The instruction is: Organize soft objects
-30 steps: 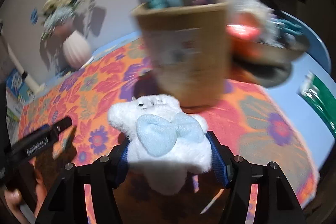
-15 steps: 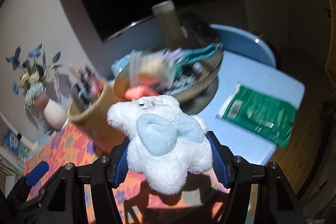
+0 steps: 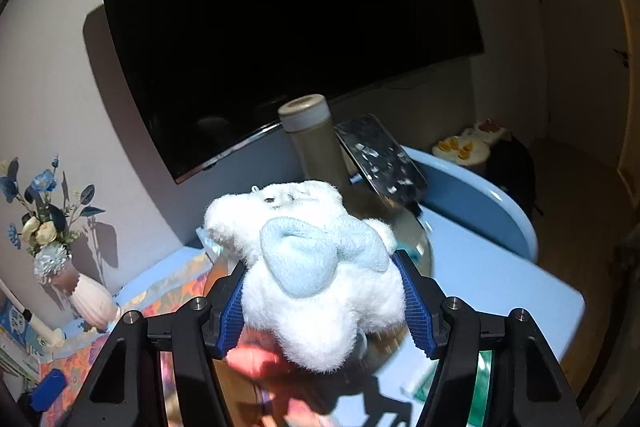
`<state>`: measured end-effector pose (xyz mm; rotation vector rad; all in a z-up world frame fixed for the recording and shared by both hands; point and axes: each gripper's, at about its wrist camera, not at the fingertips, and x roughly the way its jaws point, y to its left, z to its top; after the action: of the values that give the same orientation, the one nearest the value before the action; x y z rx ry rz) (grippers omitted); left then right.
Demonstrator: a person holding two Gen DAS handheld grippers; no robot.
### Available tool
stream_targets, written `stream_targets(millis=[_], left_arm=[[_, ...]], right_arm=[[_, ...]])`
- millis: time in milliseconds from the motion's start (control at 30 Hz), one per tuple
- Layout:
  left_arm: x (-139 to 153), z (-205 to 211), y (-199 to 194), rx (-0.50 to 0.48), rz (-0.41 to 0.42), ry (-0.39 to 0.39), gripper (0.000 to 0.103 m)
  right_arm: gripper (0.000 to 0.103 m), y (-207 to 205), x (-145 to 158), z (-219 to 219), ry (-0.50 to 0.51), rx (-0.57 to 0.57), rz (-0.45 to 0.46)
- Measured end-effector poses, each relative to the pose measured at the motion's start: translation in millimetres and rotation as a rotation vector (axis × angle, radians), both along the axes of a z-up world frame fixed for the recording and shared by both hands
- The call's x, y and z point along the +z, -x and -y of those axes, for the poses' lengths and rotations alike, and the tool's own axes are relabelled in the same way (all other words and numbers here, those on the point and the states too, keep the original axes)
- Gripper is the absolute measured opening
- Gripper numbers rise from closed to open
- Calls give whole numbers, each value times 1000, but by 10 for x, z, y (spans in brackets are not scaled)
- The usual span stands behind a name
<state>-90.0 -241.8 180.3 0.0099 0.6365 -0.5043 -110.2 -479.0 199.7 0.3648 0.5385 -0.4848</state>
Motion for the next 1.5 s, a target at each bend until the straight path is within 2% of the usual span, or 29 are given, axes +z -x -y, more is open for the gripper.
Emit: stream_targets(millis=[167, 233, 367, 467, 633, 733, 833, 933, 1133, 1167, 1233, 1333, 1400, 1500], left_arm=[[-16, -115, -269, 75, 12, -24, 84], [-60, -166, -354, 96, 4, -34, 84], [-171, -281, -480, 130, -25, -52, 84], [-239, -359, -513, 150, -36, -66, 84], [-311, -494, -481, 163, -65, -66, 84], [-301, -553, -404, 168, -53, -79, 84], [-296, -638, -307, 180, -37, -100, 84], [-299, -748, -229, 195, -32, -111, 84], [-210, -977, -94, 235, 9, -130, 86], [-186, -1020, -58, 243, 22, -127, 87], [-136, -1119, 27, 269, 58, -120, 101], [-103, -1254, 130, 320, 111, -124, 103], [-118, -1322, 139, 327, 112, -136, 103], [-198, -1454, 126, 354, 93, -164, 103]], right_arm=[[66, -544, -56, 146, -5, 41, -57], [73, -791, -120, 208, -15, 92, -89], [73, -994, -293, 359, -30, 90, -172], [74, -851, -374, 436, -107, 96, -140], [74, -558, -379, 362, -97, 81, -143], [74, -362, -329, 270, -108, 66, -132], [81, -170, -311, 134, -108, 62, -123], [82, 17, -349, -122, -88, 48, -144], [82, 306, -359, -607, -64, 72, -126], [82, 345, -356, -673, -63, 75, -119], [82, 459, -342, -835, -61, 83, -91], [85, 591, -371, -1176, -44, 134, -61], [90, 622, -419, -1432, -13, 183, -65], [91, 570, -500, -1785, 19, 276, -89]])
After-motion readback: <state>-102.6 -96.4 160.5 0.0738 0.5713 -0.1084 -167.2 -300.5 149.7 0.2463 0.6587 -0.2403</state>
